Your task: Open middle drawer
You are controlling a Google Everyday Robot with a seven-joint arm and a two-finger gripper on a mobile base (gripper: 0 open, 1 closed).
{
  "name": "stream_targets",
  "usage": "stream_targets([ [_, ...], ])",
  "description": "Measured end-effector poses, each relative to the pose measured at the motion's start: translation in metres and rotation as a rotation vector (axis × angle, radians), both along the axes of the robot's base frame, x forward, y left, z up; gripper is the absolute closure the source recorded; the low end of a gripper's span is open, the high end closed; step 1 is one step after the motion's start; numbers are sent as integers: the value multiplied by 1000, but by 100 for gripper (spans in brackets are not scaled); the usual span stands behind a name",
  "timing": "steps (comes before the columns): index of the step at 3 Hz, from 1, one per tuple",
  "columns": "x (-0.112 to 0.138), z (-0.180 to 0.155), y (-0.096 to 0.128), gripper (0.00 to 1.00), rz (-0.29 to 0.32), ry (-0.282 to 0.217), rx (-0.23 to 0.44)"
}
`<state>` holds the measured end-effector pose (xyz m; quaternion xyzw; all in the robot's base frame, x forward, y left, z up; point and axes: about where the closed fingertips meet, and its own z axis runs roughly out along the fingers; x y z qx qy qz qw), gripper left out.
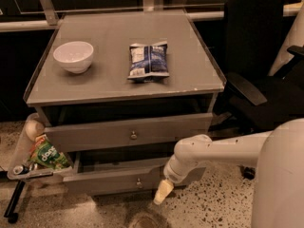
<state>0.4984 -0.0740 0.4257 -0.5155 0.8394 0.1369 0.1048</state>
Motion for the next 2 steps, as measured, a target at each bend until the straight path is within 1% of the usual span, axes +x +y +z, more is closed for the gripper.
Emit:
stream_targets([
  [1,-5,-12,0,0,4,19,-20],
  [2,-11,-14,-1,0,8,31,-27],
])
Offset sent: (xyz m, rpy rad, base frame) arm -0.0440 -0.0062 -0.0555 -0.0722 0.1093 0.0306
